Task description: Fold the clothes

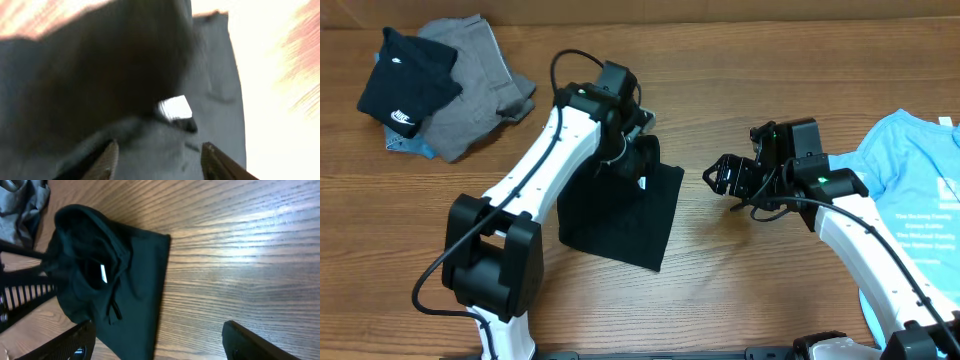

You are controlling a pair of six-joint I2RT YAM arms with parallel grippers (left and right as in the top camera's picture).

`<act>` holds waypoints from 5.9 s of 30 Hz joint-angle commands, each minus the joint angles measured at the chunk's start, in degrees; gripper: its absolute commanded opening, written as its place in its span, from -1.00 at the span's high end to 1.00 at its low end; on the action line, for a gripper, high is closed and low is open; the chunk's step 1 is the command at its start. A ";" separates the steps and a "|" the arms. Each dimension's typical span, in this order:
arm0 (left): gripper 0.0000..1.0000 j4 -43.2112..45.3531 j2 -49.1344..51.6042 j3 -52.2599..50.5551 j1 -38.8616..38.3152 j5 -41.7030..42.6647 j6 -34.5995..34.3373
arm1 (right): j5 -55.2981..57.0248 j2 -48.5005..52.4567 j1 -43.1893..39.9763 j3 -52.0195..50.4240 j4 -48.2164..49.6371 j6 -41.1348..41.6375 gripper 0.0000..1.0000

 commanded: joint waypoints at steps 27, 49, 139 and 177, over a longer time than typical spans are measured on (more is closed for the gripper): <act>0.91 -14.51 -5.77 -0.90 -7.63 3.78 -5.68 | -0.61 0.22 -0.07 0.59 -0.68 -0.39 -0.67; -0.39 -5.99 -4.90 -2.40 -7.21 -15.50 -13.18 | -0.20 0.22 -0.07 0.59 -0.90 -0.39 -0.68; 0.39 23.39 -6.86 -22.84 9.77 8.46 -6.56 | 11.02 13.68 13.64 7.67 12.20 -0.57 -0.34; -0.86 18.29 -6.86 -22.84 10.12 14.95 -10.49 | -6.95 12.04 4.87 9.62 -3.91 -6.71 0.68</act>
